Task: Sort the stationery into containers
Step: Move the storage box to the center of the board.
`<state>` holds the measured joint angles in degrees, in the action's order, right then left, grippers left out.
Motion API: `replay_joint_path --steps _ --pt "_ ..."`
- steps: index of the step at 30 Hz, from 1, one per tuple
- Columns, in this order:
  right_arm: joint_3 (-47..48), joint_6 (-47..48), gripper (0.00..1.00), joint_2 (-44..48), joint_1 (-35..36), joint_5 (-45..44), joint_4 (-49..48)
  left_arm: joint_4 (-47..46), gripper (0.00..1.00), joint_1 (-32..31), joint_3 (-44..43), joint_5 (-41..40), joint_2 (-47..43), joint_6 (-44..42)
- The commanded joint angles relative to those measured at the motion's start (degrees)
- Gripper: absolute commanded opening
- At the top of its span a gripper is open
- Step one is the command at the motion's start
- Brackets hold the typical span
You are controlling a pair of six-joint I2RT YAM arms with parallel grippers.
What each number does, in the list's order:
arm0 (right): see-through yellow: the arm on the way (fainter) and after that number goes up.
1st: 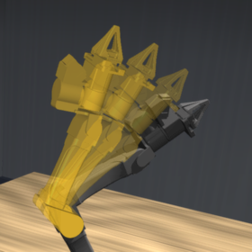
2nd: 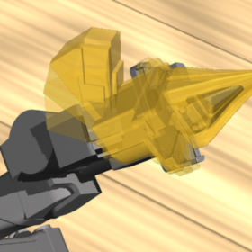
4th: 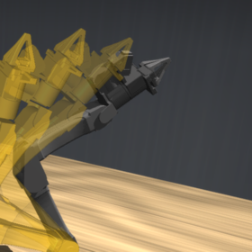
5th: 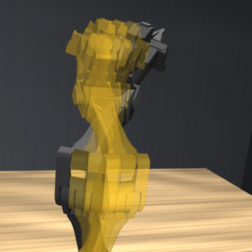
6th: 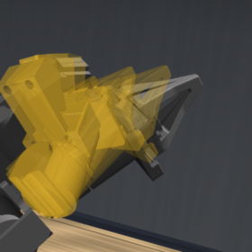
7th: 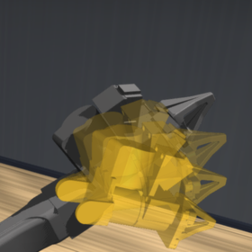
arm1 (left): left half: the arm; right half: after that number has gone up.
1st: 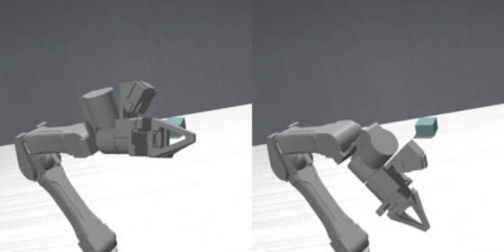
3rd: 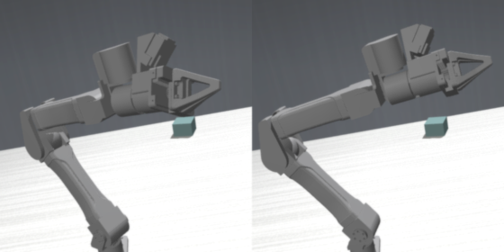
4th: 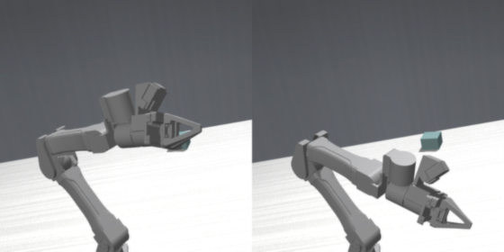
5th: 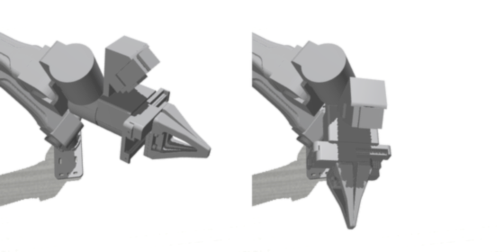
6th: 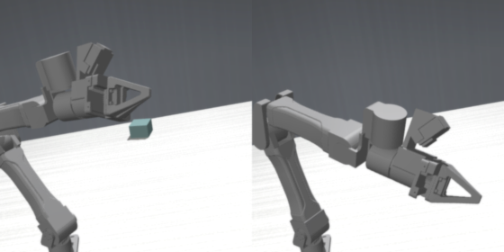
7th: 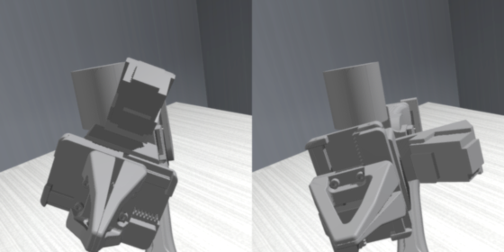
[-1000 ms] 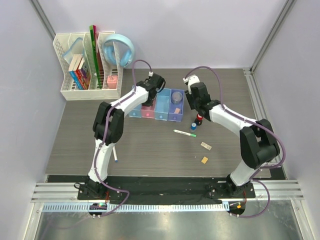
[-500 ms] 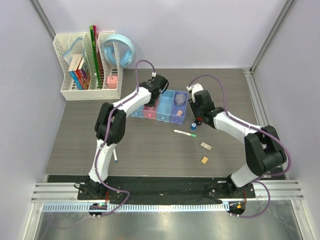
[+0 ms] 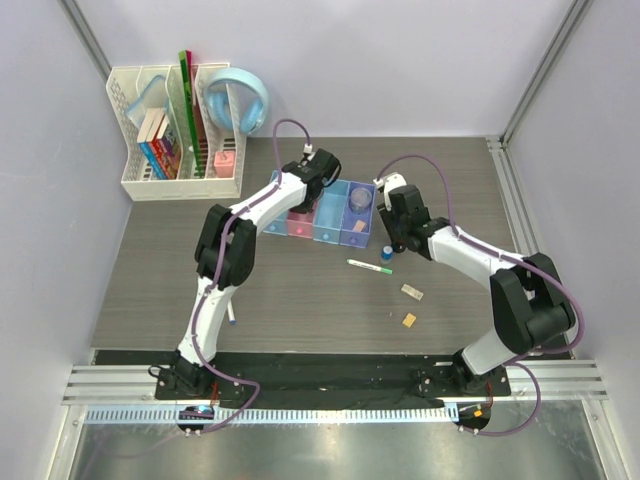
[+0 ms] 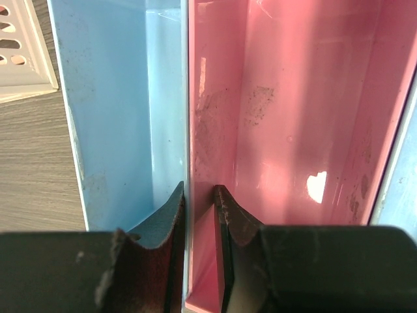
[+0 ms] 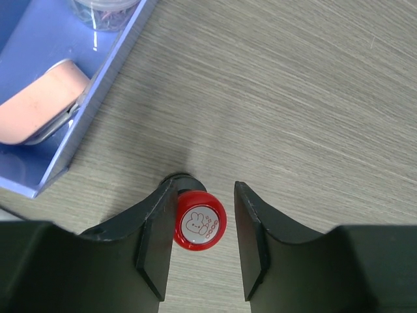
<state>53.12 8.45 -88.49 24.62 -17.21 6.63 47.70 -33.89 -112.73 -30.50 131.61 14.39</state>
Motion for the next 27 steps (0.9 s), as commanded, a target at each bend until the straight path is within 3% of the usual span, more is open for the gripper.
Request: replay_joint_path --steps 1,5,13,14,16,18,27 --pt "0.0 -0.7 0.47 4.3 -0.3 0.6 1.8 4.0 0.12 -2.8 1.2 6.3 5.7 3.1" --pt "0.2 -1.4 0.57 6.0 -0.2 1.4 4.9 4.3 0.1 -3.4 1.1 6.2 6.3 3.9" --pt "-0.9 -1.5 0.59 9.3 -0.2 2.5 7.5 5.2 0.09 -3.5 0.5 6.7 5.8 4.8" --pt "-1.1 -1.5 0.58 9.4 -0.3 2.6 7.5 5.1 0.21 -3.5 0.6 6.5 5.2 4.6" --pt "-1.4 -1.4 0.58 8.6 -0.2 2.7 7.5 4.9 0.31 -3.5 0.6 5.9 3.9 4.4" --pt "-1.5 -1.4 0.58 7.9 -0.2 2.9 7.5 4.3 0.47 -3.5 0.8 5.4 2.7 4.2" --pt "-1.4 -1.2 0.57 4.5 -0.2 2.6 7.2 2.5 0.52 -2.3 2.2 3.2 -3.2 2.7"
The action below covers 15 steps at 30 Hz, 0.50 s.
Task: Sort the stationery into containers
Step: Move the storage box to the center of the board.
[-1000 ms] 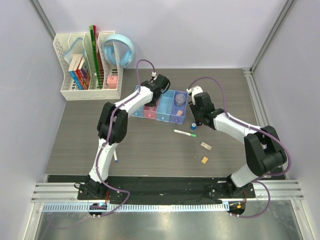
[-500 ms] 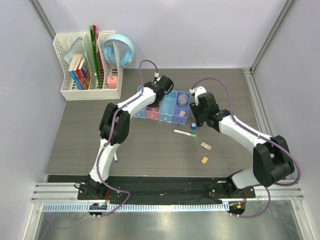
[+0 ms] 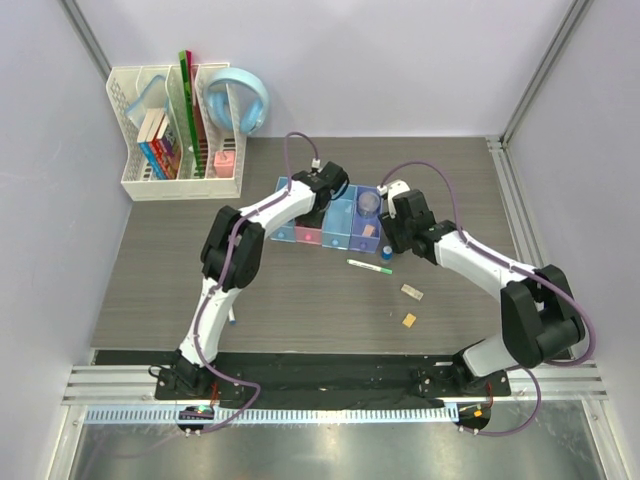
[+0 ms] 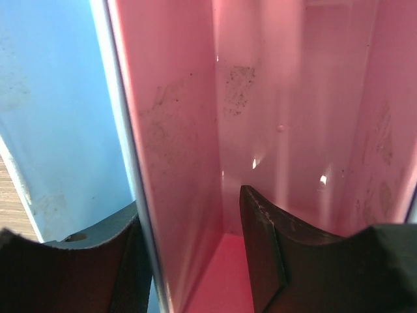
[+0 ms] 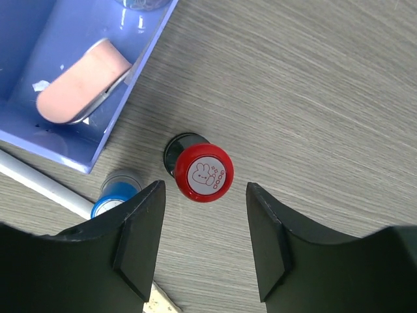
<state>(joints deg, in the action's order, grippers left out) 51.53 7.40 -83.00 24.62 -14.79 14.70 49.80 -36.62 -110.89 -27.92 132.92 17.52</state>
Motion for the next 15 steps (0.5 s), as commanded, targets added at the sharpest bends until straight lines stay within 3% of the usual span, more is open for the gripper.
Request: replay_joint_path --steps 1,11,15 --pt "0.2 -0.1 0.57 -1.3 -0.2 0.3 -0.8 0.4 0.52 0.5 0.4 0.5 -4.6 -0.5" --pt "0.0 0.4 0.54 -3.1 -0.2 -0.8 -2.5 -0.7 0.54 1.6 0.7 -1.4 -7.9 -1.1" --pt "-0.1 0.7 0.48 -3.8 -0.3 -0.8 -3.1 -1.0 0.56 2.9 1.4 -2.1 -9.3 -1.4"
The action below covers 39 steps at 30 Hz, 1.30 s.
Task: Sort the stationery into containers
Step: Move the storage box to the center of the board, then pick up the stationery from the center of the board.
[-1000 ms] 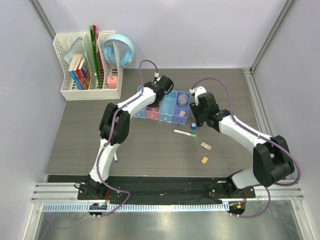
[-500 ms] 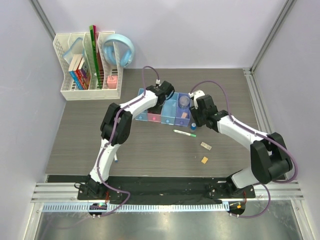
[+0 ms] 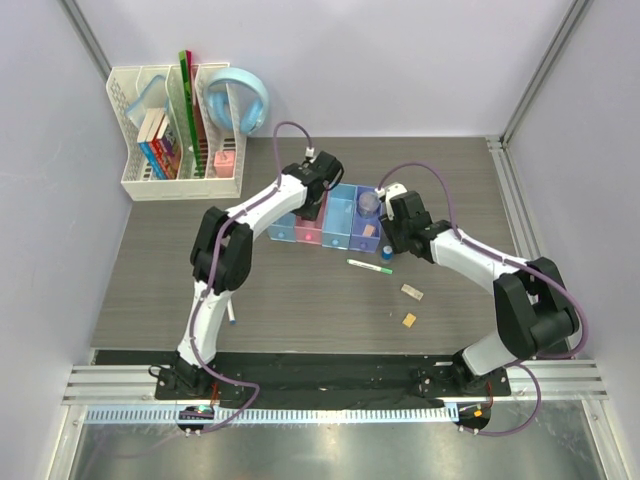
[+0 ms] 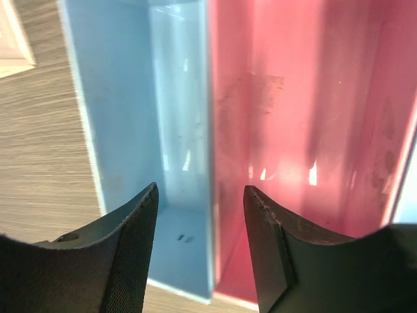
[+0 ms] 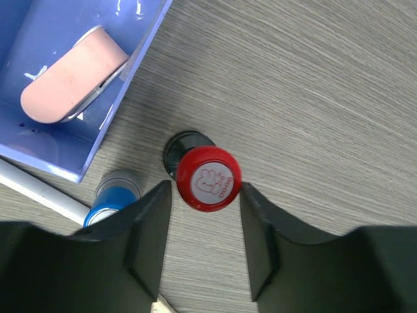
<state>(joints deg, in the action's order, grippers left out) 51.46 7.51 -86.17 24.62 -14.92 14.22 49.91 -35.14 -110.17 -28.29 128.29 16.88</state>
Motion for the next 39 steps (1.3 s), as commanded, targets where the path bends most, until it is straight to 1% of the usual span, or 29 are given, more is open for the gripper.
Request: replay_joint_path --steps 1,4,7,13,18,21,22,24,25,30,34,39 --pt "0.0 0.6 0.47 -0.8 -0.3 -0.6 -2.7 -1.4 0.57 1.7 1.3 -1.9 -5.6 -1.1" --pt "-0.1 0.6 0.41 -0.8 -0.3 -0.6 -3.0 -2.4 0.58 4.2 2.0 -2.4 -7.8 -1.6" --pt "0.0 0.6 0.38 -0.5 -0.3 -1.2 -3.0 -2.8 0.58 6.6 2.2 -2.1 -9.5 -2.3" --pt "0.2 0.7 0.37 1.4 -0.5 -1.8 -3.1 -5.8 0.59 11.0 3.6 -0.9 -14.6 -4.1" --pt "0.6 0.5 0.37 1.4 -0.5 -2.0 -2.8 -6.9 0.6 11.1 5.6 3.2 -15.3 -3.8" --pt "0.4 0.4 0.37 2.3 -0.7 -2.1 -2.6 -7.3 0.6 11.1 6.0 0.6 -14.4 -5.1" --pt "0.4 0.4 0.37 2.8 -0.6 -2.0 -2.5 -9.3 0.6 11.1 6.6 -3.0 -14.3 -5.7" --pt "0.7 0.9 0.37 4.2 -0.7 -1.7 -2.4 -10.8 0.59 11.3 8.4 -5.4 -13.6 -7.5" --pt "1.0 1.1 0.37 4.5 -0.7 -1.6 -2.3 -11.3 0.59 11.3 8.6 -8.1 -13.2 -7.9" --pt "4.4 1.8 0.37 7.5 -0.7 -1.3 -1.0 -12.2 0.59 12.9 9.3 -11.3 -11.8 -8.4" --pt "7.7 2.0 0.37 8.6 -0.7 -0.6 -0.1 -13.7 0.59 14.2 9.8 -12.7 -13.5 -9.3" --pt "12.0 1.2 0.37 7.9 -0.7 1.7 0.4 -20.9 0.58 14.9 15.2 -17.4 -15.3 -13.3"
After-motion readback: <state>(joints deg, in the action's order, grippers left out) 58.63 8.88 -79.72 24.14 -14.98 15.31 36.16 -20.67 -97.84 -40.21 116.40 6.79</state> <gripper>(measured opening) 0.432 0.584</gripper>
